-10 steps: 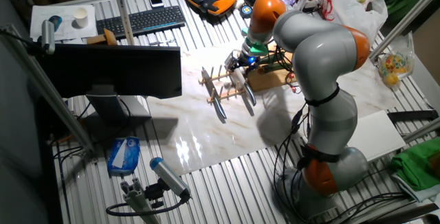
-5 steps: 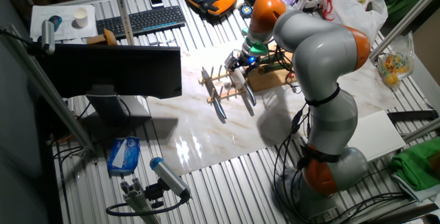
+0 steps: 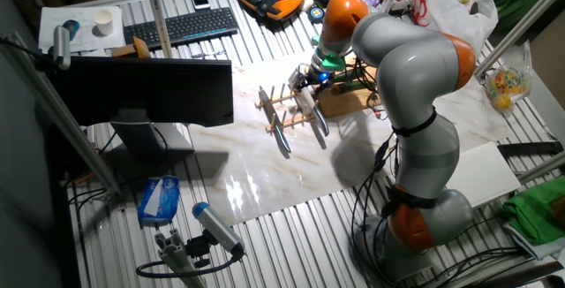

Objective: Cut the cucumber into segments

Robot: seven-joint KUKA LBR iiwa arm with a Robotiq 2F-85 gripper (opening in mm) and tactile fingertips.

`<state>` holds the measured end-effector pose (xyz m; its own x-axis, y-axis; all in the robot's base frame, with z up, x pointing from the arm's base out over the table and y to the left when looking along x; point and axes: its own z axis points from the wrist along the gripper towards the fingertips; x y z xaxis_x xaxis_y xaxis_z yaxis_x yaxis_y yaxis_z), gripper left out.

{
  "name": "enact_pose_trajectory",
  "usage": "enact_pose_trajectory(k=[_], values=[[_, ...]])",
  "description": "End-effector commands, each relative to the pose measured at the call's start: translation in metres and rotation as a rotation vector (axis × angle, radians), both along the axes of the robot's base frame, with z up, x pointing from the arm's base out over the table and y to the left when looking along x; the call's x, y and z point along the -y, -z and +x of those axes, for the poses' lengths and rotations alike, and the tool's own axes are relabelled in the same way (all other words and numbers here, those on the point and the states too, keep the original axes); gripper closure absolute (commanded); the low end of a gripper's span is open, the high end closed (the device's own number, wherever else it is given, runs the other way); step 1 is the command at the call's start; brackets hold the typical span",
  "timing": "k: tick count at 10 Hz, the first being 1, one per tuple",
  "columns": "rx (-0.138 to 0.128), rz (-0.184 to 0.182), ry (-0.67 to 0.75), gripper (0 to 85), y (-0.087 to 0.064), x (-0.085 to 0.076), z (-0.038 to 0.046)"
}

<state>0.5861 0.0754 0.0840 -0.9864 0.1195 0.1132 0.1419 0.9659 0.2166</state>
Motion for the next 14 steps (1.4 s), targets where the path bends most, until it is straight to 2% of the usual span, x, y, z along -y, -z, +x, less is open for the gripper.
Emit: enact_pose_trajectory(k=[1,4,6,9,10,13,14], values=[[-0.001,0.000,-0.001,9.0,-0.0001,0.0002,0.0001],[-0.003,0.003,0.000,16.3,-0.0001,-0.0001,0.0000],[0.006,0.005,0.002,17.7,-0.0009,0.0000,0.0001],[-0.002,0.044,0.014,20.3,-0.0069,0.0003,-0.0011],[-0.002,0.045,0.014,25.3,-0.0082,-0.0003,-0.0012],[-0.001,0.045,0.016,31.3,-0.0082,-0.0011,0.0000],[-0.002,0.051,0.020,35.7,-0.0080,-0.0011,0.0002]])
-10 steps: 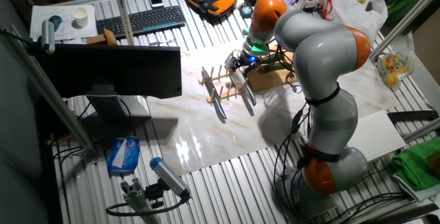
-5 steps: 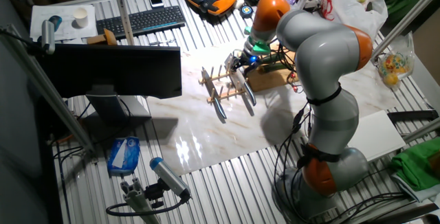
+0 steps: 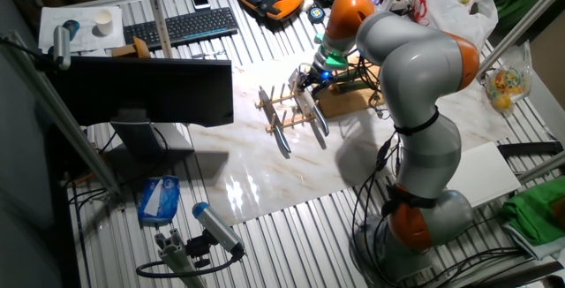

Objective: Cut the cucumber into segments

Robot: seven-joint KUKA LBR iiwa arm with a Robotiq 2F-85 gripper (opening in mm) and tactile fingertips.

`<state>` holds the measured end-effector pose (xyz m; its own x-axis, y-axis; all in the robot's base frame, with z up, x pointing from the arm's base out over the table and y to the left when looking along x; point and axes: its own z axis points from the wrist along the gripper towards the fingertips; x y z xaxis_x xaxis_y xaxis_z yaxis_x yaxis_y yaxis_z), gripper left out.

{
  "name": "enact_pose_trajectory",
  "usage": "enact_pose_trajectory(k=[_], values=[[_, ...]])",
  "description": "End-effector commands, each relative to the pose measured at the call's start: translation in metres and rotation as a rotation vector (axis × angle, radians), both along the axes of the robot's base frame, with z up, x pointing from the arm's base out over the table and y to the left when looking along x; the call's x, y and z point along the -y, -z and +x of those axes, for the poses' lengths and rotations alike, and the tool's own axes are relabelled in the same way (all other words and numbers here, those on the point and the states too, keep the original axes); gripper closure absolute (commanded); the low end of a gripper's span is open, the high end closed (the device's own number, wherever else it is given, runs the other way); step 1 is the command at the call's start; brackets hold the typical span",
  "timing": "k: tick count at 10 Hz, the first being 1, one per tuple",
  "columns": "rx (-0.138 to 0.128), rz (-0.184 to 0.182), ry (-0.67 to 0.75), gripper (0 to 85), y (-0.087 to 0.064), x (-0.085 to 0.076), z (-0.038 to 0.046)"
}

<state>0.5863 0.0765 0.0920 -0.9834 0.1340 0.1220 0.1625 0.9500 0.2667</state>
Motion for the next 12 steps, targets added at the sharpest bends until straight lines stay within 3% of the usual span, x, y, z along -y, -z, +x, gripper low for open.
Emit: enact_pose_trajectory(k=[1,5,8,12], values=[[-0.001,0.006,0.002,39.7,0.000,0.000,0.0003],[-0.012,0.013,-0.003,48.7,-0.003,0.005,0.0049],[-0.014,0.014,-0.007,50.3,0.001,0.004,0.0107],[-0.019,0.020,-0.005,52.0,0.002,0.002,0.0105]])
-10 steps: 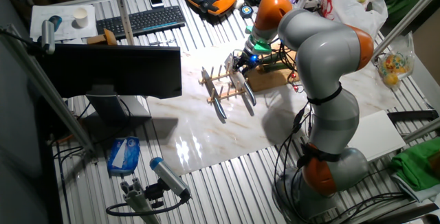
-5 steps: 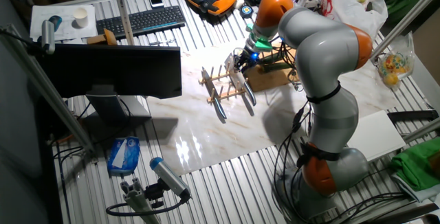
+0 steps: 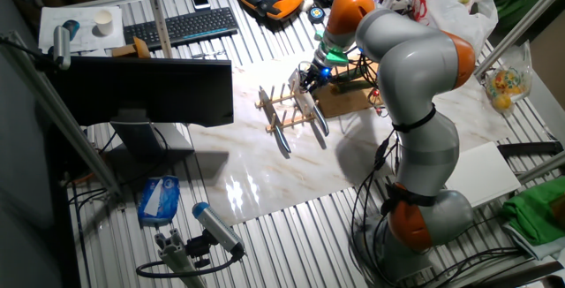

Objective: Cut the cucumber into segments

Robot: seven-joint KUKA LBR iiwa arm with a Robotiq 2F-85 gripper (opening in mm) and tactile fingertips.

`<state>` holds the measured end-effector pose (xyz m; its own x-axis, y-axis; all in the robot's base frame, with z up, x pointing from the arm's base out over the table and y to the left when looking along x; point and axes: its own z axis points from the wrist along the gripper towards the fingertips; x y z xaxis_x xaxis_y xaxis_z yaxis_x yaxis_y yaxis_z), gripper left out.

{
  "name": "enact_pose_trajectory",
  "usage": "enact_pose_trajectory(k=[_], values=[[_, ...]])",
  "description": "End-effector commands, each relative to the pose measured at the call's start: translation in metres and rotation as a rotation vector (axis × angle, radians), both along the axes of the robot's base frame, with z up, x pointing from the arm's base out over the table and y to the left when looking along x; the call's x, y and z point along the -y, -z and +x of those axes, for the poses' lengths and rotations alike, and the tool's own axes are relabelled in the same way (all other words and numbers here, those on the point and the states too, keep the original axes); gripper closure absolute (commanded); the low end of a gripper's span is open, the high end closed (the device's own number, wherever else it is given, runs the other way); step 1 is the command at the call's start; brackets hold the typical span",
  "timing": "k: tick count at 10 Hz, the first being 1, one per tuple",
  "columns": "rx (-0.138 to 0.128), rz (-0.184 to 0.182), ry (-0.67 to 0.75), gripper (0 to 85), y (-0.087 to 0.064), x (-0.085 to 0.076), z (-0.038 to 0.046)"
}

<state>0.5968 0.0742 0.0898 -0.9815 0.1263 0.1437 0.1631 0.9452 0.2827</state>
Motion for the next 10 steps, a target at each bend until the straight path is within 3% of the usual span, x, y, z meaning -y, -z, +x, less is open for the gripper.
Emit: enact_pose_trajectory(k=[1,3,5,10], values=[[-0.001,0.007,0.003,57.0,0.0005,-0.0018,-0.0002],[-0.001,0.008,0.003,64.0,0.0011,-0.0034,-0.0009],[-0.007,0.023,0.001,84.3,0.0008,-0.0034,-0.0010],[-0.003,0.013,0.004,84.3,-0.0009,-0.0052,-0.0010]])
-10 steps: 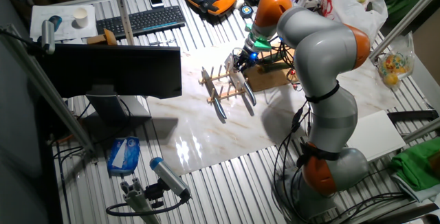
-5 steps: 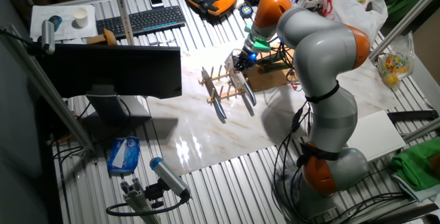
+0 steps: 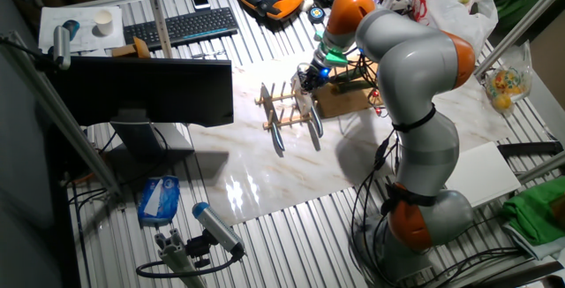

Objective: Cut the cucumber into segments

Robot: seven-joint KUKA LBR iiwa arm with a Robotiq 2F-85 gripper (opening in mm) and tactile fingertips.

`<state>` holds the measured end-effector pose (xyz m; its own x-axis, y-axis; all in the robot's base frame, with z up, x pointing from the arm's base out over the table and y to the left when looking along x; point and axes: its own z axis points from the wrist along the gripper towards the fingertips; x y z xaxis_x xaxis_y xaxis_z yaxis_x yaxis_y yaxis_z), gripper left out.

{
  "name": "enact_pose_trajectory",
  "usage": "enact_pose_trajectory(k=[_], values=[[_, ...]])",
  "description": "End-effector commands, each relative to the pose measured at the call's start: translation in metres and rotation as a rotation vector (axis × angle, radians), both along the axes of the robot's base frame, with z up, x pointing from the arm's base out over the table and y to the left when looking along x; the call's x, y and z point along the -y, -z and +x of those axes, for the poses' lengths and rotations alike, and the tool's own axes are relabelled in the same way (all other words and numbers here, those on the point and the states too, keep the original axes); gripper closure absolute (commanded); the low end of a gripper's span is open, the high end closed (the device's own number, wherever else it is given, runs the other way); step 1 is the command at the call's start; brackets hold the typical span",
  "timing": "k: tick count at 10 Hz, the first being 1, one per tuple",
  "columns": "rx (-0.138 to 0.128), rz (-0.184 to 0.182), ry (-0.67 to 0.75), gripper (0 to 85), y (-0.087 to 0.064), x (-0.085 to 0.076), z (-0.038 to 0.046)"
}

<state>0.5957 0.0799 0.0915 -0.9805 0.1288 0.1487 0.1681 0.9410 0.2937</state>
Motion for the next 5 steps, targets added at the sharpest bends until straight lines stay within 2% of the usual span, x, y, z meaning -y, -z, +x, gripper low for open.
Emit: enact_pose_trajectory(k=[1,5], values=[[0.000,-0.001,0.001,84.3,-0.002,-0.001,0.0002],[0.003,0.001,0.012,84.3,-0.013,-0.008,0.0015]])
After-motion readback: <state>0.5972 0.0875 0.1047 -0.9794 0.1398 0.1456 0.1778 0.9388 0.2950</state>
